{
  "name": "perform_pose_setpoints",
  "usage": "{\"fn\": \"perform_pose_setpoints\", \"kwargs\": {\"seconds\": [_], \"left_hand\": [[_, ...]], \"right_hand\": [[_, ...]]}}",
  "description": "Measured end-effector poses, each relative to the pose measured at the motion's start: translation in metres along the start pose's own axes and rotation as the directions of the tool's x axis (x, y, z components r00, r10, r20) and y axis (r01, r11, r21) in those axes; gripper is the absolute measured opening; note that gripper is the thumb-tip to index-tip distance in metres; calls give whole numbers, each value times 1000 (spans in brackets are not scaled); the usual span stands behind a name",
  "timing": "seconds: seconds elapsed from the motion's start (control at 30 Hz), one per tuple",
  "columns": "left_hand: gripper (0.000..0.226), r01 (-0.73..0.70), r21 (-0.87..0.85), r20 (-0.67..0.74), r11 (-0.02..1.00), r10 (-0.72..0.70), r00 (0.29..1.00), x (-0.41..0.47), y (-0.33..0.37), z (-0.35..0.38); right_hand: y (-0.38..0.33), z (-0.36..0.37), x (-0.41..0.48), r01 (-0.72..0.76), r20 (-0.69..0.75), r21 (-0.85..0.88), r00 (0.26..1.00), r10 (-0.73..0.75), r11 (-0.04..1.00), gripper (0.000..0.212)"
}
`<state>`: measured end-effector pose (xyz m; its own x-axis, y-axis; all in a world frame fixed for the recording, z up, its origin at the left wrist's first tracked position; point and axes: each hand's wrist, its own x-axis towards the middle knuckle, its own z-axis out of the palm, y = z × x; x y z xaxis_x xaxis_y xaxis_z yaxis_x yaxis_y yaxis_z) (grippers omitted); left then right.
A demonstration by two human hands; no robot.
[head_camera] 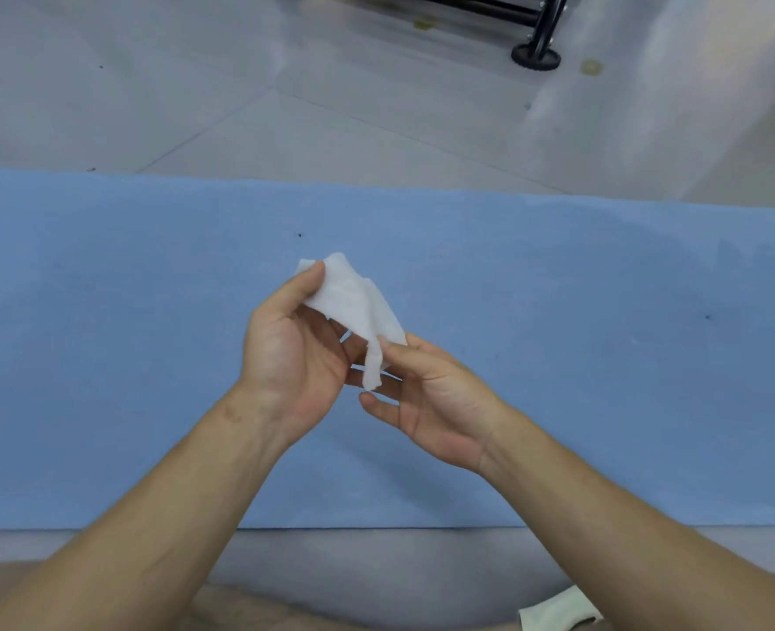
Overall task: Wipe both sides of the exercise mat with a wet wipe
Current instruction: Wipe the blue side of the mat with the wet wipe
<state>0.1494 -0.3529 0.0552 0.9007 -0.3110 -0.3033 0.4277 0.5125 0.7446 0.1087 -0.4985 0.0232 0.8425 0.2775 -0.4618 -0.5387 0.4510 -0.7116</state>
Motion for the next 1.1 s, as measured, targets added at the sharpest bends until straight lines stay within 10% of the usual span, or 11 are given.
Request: {"fn": "perform_pose_setpoints", "kwargs": {"seconds": [0.27, 0.67, 1.1], "left_hand": [[15, -38, 259, -201, 965, 93, 975, 22, -22, -25], [45, 103, 533, -210, 840, 13, 978, 68, -44, -61], [68, -110, 920, 10, 375, 260, 966, 159, -80, -77]], "right_hand": [[0, -23, 15, 47, -403, -205, 906, -128, 978, 17], [-14, -72, 52, -76, -509, -491, 833, -215, 868, 9], [-24, -123, 132, -117, -525, -734, 722, -450, 669, 11]]}}
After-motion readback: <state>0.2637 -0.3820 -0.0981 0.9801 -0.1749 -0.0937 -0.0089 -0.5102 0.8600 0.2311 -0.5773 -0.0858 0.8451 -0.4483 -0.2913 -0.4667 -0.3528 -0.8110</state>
